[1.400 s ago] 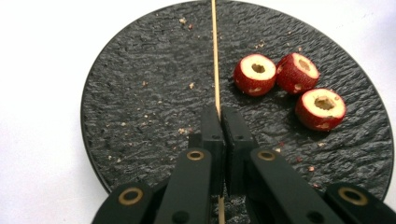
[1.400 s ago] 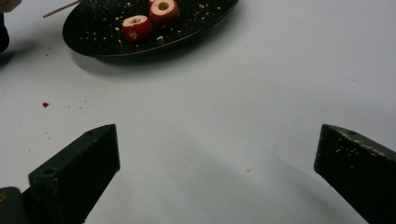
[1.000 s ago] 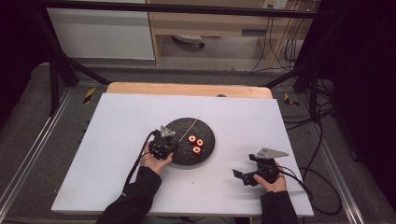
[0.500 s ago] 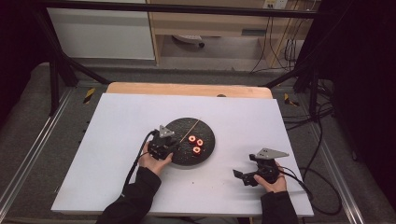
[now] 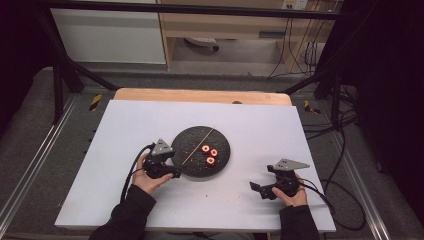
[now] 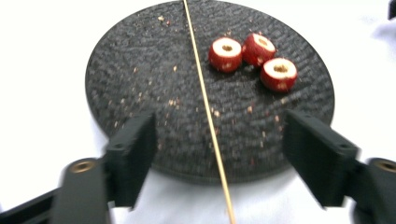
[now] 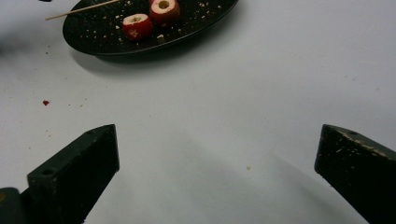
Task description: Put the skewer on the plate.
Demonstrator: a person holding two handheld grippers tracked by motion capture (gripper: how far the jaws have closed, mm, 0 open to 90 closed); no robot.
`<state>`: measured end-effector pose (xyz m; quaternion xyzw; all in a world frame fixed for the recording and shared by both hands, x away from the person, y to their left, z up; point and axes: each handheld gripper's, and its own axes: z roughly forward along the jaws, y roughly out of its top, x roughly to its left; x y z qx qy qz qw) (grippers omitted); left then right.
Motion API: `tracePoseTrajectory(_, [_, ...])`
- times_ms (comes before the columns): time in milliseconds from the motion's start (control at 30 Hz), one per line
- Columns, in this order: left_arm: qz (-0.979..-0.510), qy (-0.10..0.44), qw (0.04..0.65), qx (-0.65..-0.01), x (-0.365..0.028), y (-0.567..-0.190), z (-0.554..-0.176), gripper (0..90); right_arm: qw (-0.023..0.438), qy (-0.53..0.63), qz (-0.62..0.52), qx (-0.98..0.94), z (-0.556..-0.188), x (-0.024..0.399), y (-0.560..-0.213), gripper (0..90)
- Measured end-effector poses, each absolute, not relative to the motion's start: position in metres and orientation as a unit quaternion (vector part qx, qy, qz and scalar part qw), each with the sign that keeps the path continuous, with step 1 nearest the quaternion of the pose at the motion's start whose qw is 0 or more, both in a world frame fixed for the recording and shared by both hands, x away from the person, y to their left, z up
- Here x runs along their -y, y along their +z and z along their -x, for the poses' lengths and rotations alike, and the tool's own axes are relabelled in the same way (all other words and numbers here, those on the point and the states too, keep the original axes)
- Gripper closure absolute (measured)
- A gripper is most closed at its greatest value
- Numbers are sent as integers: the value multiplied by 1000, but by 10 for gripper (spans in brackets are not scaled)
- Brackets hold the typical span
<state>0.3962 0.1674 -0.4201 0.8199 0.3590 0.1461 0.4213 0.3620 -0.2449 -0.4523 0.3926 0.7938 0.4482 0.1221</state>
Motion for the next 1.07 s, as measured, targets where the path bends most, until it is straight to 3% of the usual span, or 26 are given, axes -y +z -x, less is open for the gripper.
tracePoseTrajectory(333, [-821, 157, 411, -364, -212, -430, -371, 68, 121, 444, -393, -796, -362, 244, -453, 8])
tracePoseTrajectory(667, [-814, 165, 406, -382, -254, -446, -350, 56, 120, 439, -395, -798, -362, 243, -454, 8])
tracePoseTrajectory(1067, [-814, 163, 403, -386, -268, -454, -346, 52, 120, 435, -394, -801, -361, 243, -455, 8])
